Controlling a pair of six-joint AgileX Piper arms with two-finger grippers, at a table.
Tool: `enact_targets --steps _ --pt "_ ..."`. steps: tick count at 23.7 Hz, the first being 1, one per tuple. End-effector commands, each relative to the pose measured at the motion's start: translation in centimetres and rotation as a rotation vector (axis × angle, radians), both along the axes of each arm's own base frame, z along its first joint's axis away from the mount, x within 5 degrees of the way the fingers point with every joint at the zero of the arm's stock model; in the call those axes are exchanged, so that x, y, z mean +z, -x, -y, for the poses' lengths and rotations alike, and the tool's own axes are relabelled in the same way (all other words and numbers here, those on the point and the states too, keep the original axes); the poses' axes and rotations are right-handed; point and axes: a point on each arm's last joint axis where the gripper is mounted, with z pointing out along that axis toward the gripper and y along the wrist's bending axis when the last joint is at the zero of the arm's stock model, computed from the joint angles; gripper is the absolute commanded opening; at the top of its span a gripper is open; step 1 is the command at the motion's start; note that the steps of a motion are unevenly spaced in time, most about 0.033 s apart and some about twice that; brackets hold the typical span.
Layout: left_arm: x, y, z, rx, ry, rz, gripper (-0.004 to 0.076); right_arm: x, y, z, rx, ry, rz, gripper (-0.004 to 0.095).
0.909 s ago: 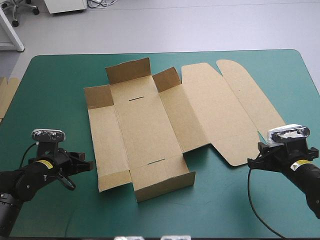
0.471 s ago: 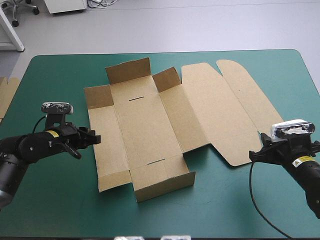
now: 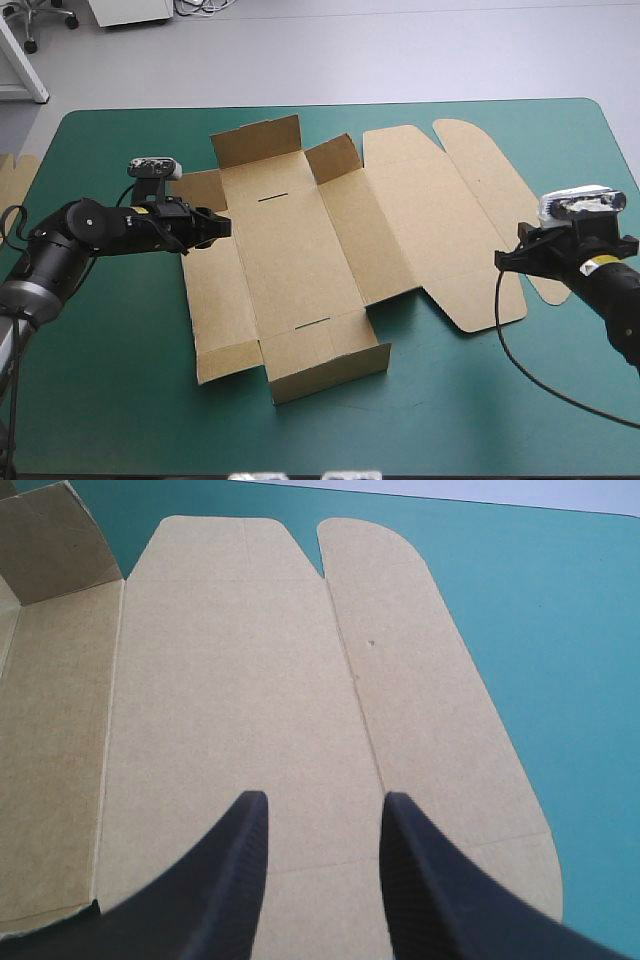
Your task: Fold the box
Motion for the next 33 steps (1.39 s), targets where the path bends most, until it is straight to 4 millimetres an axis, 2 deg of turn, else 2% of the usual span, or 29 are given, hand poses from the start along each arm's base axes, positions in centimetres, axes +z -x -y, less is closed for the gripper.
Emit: enact_targets --steps 1,5,9,12,14,15,16,21,26,33 --pt "1.3 -0.8 0.2 0.019 0.042 0.057 0.0295 2.2 -1.7 -0.1 -0.002 -0.022 0.046 0.0354" --pt "0.8 -0.6 -0.3 0.026 0.008 0.005 0.0295 2.3 -3.3 -0.4 0.013 -0.042 -0.066 0.0357" --pt "-0.3 -0.4 -2.9 0.093 -0.022 -0.076 0.0295 2.0 -4.6 -0.7 0.031 -0.072 -0.163 0.0361" --pt "-2.3 0.2 -5.5 0.173 0.019 -0.158 0.0295 1.5 -5.3 -1.0 0.037 -0.102 -0.186 0.0367" --pt "-4.8 1.3 -7.2 0.203 0.106 -0.232 0.0295 1.0 -5.9 -1.1 0.052 -0.114 -0.205 0.0367" --pt "-5.7 1.7 -7.6 0.217 0.141 -0.250 0.0295 1.0 -5.9 -1.2 0.055 -0.118 -0.206 0.0367" --pt "-7.4 2.6 -8.0 0.235 0.198 -0.282 0.0295 0.8 -6.1 -1.2 0.055 -0.116 -0.209 0.0367" --pt "-12.0 5.1 -7.8 0.300 0.306 -0.333 0.0313 0.7 -6.2 -1.2 0.058 -0.104 -0.213 0.0367" --pt "-13.8 5.9 -7.5 0.321 0.323 -0.358 0.0343 0.7 -6.2 -1.2 0.058 -0.104 -0.214 0.0367" --pt "-14.5 4.9 -6.6 0.234 0.503 -0.361 0.0342 0.6 -6.2 -1.1 0.058 -0.102 -0.214 0.0366"
